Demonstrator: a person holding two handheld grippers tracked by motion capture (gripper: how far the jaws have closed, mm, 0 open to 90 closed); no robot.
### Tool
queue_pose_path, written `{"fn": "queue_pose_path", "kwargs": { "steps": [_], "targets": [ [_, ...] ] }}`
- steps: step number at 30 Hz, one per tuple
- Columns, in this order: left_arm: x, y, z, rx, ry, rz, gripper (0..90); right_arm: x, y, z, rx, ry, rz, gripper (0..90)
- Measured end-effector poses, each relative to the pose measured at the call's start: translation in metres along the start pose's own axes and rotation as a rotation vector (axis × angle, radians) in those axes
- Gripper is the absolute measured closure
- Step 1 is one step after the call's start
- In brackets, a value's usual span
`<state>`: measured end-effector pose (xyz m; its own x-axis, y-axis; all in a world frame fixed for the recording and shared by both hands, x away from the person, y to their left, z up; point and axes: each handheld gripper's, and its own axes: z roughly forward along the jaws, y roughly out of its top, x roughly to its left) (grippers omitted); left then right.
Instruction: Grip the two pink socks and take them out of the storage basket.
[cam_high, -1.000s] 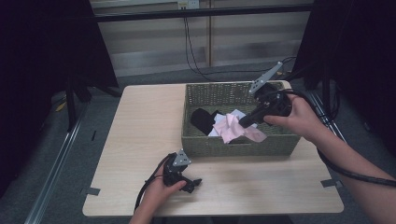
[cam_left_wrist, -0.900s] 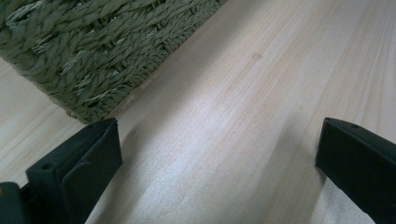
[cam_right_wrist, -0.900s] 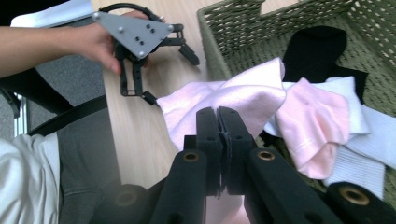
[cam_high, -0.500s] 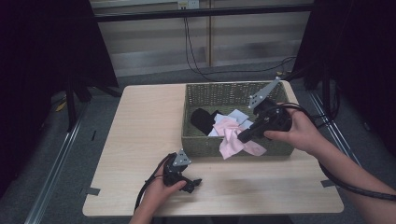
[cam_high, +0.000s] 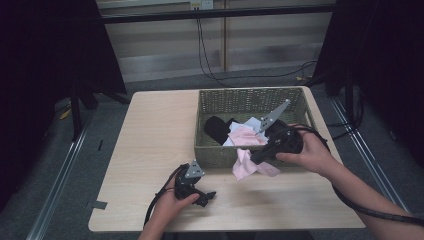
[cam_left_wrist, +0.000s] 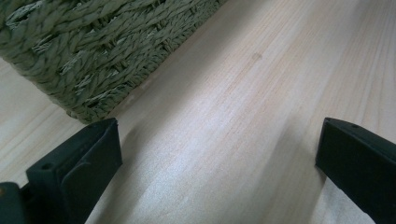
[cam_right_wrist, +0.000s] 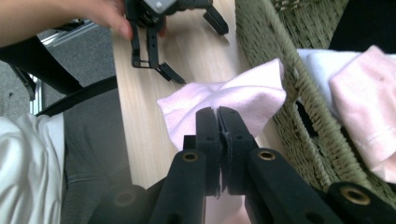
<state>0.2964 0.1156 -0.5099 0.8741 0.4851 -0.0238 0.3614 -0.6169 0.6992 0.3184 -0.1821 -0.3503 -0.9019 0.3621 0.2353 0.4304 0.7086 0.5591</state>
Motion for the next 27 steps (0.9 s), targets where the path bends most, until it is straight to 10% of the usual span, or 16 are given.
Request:
{"fn": "queue_pose_path", "kwargs": {
  "steps": [27],
  "targets": [
    [0.000, 0.000, 0.000, -0.001, 0.000, -0.002, 0.0, -0.010, -0.033, 0.052, 0.105, -0.010, 0.032, 85.4]
  ]
}}
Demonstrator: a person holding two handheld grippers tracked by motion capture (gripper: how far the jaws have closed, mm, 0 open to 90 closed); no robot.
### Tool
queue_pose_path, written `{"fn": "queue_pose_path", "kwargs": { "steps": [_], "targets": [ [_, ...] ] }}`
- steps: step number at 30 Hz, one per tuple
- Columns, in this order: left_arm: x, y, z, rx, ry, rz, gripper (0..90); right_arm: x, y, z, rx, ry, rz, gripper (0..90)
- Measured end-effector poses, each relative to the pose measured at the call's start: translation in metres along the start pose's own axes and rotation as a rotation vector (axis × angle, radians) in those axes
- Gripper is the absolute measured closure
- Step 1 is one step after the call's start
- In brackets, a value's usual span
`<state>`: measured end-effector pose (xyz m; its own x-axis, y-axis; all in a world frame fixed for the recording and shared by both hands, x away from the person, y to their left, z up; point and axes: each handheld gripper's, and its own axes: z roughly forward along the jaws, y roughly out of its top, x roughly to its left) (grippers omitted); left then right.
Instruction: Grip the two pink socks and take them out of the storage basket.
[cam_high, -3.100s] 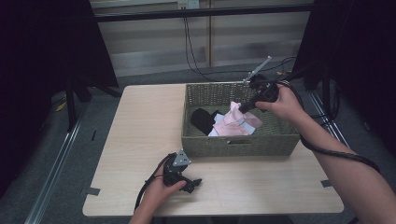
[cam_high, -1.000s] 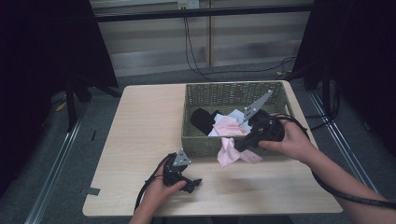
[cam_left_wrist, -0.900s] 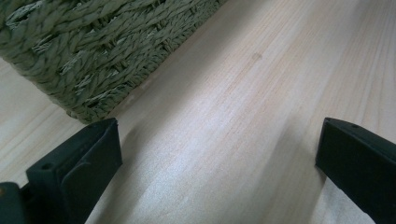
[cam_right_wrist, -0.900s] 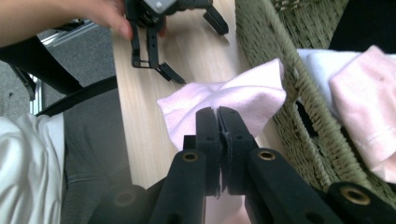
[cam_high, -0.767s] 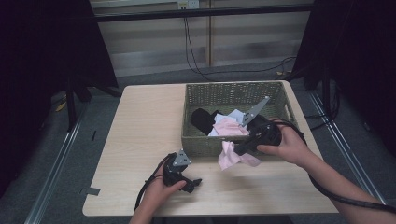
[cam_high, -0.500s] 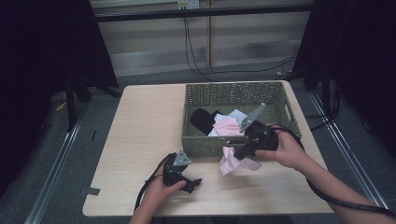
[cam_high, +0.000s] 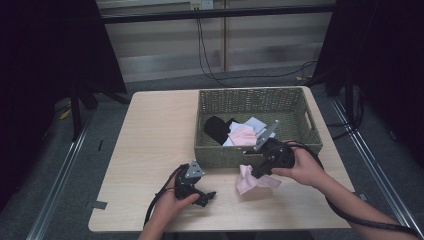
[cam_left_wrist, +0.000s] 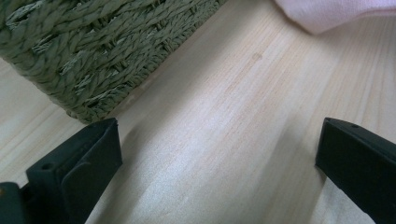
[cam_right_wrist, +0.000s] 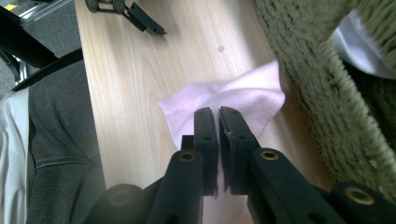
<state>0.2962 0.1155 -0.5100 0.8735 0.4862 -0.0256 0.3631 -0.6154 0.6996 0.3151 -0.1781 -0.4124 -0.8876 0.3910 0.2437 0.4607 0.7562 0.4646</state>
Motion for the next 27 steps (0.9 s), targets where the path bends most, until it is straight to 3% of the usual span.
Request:
{"fn": "queue_pose_path", "kwargs": {
  "steps": [14, 20, 27],
  "targets": [
    [0.000, 0.000, 0.000, -0.001, 0.000, -0.001, 0.0, 0.002, -0.012, 0.009, 0.016, 0.021, 0.014, 82.9],
    [0.000, 0.000, 0.000, 0.000, 0.000, 0.000, 0.0, 0.004, -0.015, 0.008, 0.003, 0.022, 0.027, 74.9],
    [0.000, 0.000, 0.000, -0.001, 0.000, -0.001, 0.0, 0.008, -0.009, -0.015, -0.046, 0.000, 0.033, 58.2]
  ]
}}
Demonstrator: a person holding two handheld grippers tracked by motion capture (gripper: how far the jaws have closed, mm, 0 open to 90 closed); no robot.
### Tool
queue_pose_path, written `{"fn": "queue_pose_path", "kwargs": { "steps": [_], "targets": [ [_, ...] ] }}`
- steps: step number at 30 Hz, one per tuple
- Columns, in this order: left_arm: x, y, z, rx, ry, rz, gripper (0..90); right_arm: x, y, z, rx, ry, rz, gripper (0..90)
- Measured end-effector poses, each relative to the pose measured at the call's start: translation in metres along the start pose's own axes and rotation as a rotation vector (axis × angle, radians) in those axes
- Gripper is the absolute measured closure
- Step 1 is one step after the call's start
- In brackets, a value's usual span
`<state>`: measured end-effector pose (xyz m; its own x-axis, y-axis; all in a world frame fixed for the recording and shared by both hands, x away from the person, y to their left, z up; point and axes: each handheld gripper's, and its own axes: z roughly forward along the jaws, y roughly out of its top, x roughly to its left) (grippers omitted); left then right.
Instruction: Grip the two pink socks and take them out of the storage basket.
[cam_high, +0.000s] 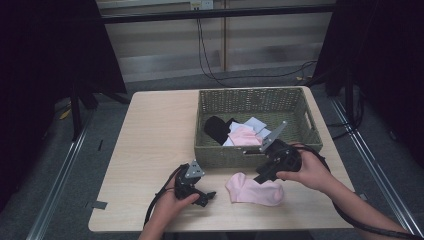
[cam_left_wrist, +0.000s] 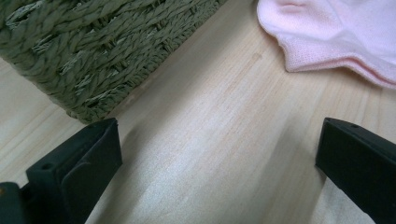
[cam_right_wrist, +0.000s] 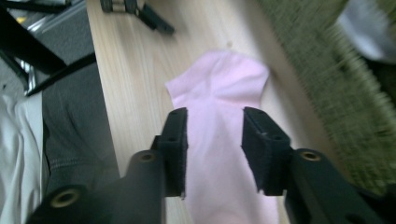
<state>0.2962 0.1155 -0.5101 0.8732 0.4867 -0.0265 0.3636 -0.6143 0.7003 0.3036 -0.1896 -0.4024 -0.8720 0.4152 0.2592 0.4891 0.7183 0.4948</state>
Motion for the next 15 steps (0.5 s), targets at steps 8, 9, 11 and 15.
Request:
{"fn": "queue_pose_path", "kwargs": {
  "steps": [8, 9, 11, 15],
  "targets": [
    [0.000, 0.000, 0.000, 0.001, 0.000, 0.000, 0.0, -0.002, 0.012, -0.022, -0.023, -0.038, -0.003, 46.5],
    [0.000, 0.000, 0.000, 0.001, 0.000, 0.000, 0.0, -0.004, 0.017, -0.027, -0.030, -0.041, 0.006, 44.4],
    [0.000, 0.000, 0.000, 0.000, 0.000, 0.000, 0.0, -0.005, 0.019, -0.030, -0.033, -0.041, 0.008, 44.5],
    [0.000, 0.000, 0.000, 0.001, 0.001, 0.002, 0.0, -0.011, 0.031, -0.040, -0.046, -0.065, 0.009, 43.2]
  ]
}}
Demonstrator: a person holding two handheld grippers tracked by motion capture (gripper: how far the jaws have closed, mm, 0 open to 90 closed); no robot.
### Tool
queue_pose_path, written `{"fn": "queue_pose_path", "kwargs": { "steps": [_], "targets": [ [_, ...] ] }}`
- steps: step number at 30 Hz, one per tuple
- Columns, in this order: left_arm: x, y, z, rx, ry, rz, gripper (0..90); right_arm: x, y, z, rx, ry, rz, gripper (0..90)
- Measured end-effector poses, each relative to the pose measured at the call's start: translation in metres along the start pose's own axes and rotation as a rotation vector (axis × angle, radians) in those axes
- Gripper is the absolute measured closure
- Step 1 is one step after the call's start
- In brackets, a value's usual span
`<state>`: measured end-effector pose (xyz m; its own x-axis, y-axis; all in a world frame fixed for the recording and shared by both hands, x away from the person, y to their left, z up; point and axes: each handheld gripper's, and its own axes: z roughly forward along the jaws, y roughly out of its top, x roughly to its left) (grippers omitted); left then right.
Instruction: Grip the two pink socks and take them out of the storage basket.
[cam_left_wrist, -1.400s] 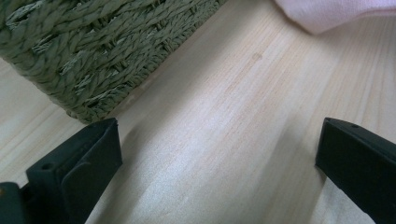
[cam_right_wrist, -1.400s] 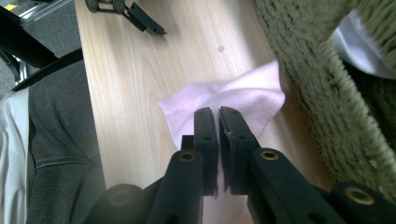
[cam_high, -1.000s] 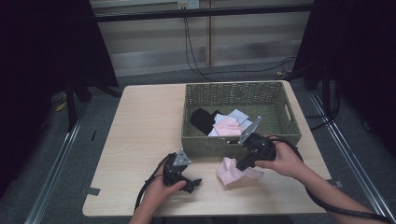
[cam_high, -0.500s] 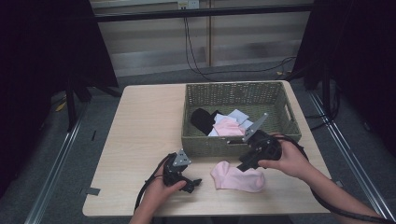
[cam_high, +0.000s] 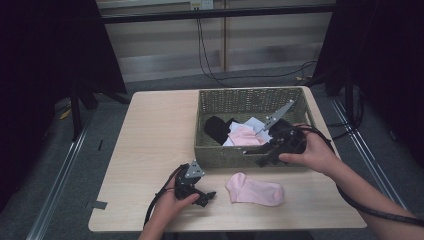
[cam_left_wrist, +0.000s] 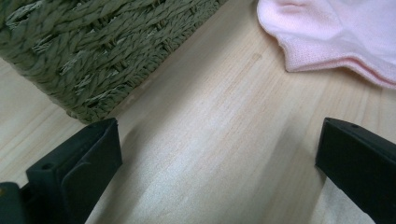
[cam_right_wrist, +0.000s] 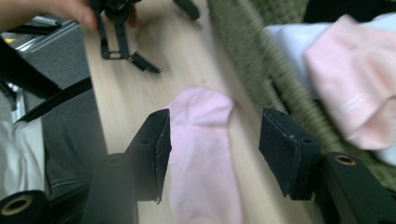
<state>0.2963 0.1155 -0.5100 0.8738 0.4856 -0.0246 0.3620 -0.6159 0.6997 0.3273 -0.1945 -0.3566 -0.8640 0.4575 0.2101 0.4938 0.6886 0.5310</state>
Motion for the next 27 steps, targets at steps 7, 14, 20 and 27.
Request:
{"fn": "queue_pose_path", "kwargs": {
  "steps": [7, 14, 20, 27],
  "targets": [
    [-0.001, 0.000, 0.000, -0.007, 0.000, -0.011, 0.0, -0.025, 0.019, -0.002, 0.003, -0.066, 0.029, 40.3],
    [-0.001, 0.000, 0.001, -0.009, 0.001, -0.011, 0.0, -0.057, 0.032, 0.007, 0.012, -0.137, 0.085, 37.4],
    [0.000, 0.000, 0.001, -0.011, 0.000, -0.009, 0.0, -0.083, 0.036, 0.024, 0.016, -0.157, 0.147, 38.8],
    [0.000, 0.000, 0.001, -0.009, 0.001, -0.009, 0.0, -0.105, 0.033, 0.056, 0.069, -0.177, 0.177, 42.9]
  ]
}}
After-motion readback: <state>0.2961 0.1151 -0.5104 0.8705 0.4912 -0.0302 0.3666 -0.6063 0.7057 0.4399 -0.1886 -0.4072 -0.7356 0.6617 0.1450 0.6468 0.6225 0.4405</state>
